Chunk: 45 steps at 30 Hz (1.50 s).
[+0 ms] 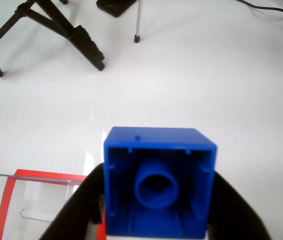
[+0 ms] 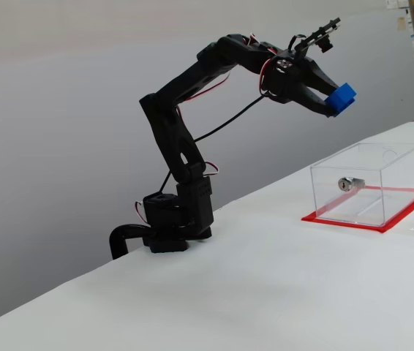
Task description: Pick the blue lego brick and place it into the transparent box
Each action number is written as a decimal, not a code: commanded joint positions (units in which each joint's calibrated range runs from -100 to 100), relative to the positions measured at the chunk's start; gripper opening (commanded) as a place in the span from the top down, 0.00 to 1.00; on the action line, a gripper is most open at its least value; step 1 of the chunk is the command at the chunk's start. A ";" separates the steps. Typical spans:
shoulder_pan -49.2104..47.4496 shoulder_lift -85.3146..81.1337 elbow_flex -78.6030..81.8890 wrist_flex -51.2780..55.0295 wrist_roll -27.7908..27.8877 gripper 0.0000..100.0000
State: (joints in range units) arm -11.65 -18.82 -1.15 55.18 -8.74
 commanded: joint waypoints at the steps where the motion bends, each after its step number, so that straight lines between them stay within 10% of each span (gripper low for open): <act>1: -7.25 -1.93 -3.64 -0.27 0.55 0.93; 24: -39.04 12.66 -4.55 -6.10 8.48 0.92; 45: -42.44 16.31 -4.64 -7.49 8.38 0.84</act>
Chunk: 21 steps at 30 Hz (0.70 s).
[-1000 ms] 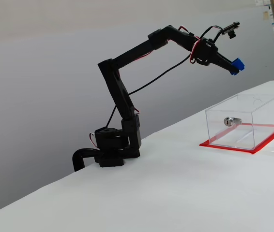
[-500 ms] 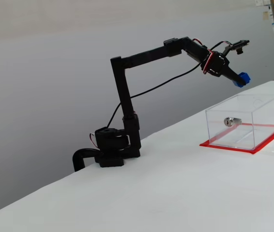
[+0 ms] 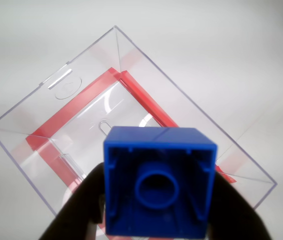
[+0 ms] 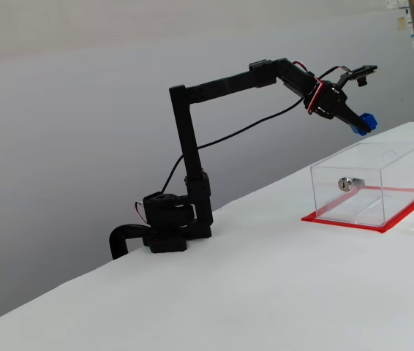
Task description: Pick the blue lego brick and place it into the transparent box
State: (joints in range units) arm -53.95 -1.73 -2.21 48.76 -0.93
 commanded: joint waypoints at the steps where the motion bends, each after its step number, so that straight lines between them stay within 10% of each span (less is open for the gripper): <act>1: -0.21 -0.77 -3.58 -1.06 0.56 0.81; 21: 0.46 -1.53 -3.58 -1.15 0.67 0.72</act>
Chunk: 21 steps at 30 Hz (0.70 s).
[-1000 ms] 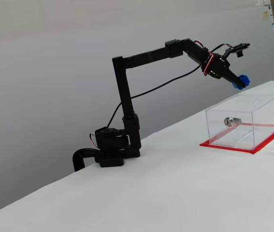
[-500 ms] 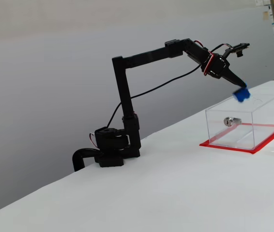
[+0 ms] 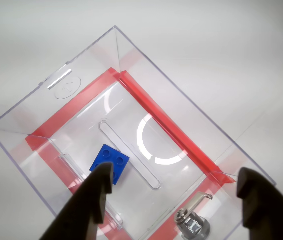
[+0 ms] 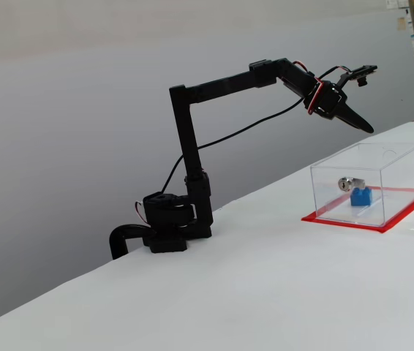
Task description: Pick the blue lego brick and place it into the transparent box
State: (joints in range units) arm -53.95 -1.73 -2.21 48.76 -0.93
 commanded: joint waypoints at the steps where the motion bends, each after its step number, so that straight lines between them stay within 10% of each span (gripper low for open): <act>1: 0.46 -1.53 -3.58 -1.15 0.67 0.72; 13: 3.93 -5.35 -3.04 -0.98 0.67 0.73; 21: 7.41 -9.85 -2.50 -0.28 0.67 0.95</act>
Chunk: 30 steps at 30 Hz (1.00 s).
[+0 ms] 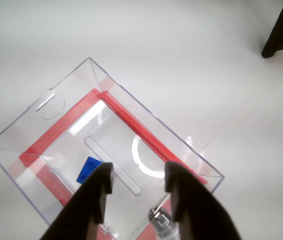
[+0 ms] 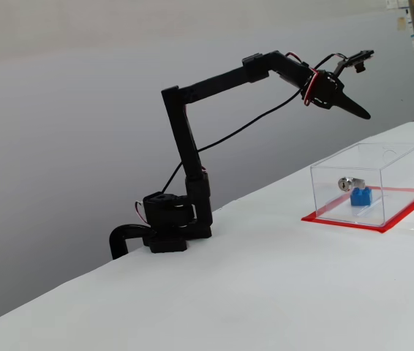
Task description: Pick the blue lego brick and place it into the transparent box
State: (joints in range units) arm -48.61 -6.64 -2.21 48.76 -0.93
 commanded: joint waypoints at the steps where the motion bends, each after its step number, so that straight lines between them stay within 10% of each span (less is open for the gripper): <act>1: 2.66 -5.54 -2.31 -0.28 0.67 0.97; 30: 40.96 -55.52 45.06 -1.15 0.15 0.98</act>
State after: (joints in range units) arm -12.07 -54.42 36.80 48.67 -0.93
